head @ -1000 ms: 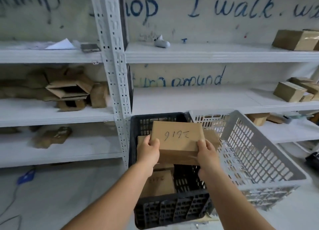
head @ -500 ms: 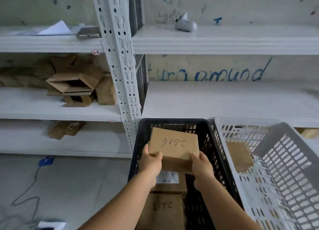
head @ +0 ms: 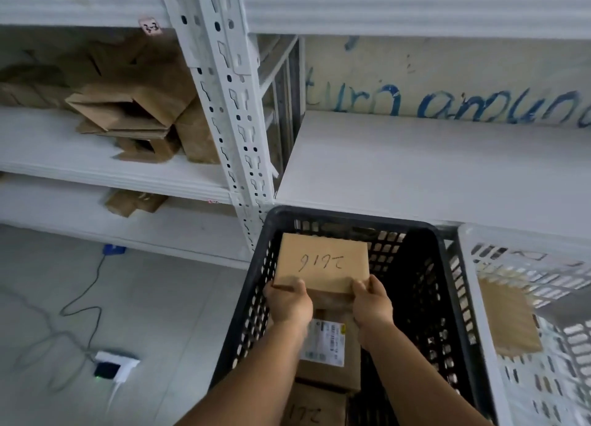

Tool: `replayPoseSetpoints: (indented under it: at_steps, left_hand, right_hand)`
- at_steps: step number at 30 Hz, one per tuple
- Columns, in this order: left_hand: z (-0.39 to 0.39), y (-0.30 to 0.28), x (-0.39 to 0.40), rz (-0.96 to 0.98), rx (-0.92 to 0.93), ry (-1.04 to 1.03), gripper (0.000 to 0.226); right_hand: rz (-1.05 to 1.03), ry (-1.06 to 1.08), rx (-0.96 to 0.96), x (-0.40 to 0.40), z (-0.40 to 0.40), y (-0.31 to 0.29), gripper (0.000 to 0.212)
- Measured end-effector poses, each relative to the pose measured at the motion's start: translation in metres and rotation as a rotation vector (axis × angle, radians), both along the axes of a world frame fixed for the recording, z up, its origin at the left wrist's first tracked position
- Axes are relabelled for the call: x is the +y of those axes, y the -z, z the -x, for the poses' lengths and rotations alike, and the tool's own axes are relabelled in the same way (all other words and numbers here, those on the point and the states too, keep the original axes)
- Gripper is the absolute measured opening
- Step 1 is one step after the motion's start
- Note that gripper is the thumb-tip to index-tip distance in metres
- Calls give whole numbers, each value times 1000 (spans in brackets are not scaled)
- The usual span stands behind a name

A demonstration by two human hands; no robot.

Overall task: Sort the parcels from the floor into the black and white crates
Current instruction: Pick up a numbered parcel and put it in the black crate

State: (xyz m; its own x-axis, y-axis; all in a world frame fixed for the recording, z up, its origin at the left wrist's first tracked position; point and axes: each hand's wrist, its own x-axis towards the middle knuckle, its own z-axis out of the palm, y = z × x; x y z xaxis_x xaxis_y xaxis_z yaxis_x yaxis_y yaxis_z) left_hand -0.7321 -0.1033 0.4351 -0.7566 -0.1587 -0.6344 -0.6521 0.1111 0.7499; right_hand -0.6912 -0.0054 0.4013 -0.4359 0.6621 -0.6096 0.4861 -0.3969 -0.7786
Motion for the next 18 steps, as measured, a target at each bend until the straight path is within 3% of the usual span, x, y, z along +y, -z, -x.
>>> replayPoseSetpoints:
  at_steps: [6, 12, 18]
  left_hand:
    - [15, 17, 5, -1, -24, -30, 54]
    - [17, 17, 13, -16, -61, -42, 34]
    - [6, 7, 8, -26, -58, 23, 39]
  right_hand:
    - [-11, -32, -45, -1, 16, 14, 52]
    - [-33, -40, -71, -3, 24, 14, 54]
    - [-16, -28, -45, -11, 14, -1, 54]
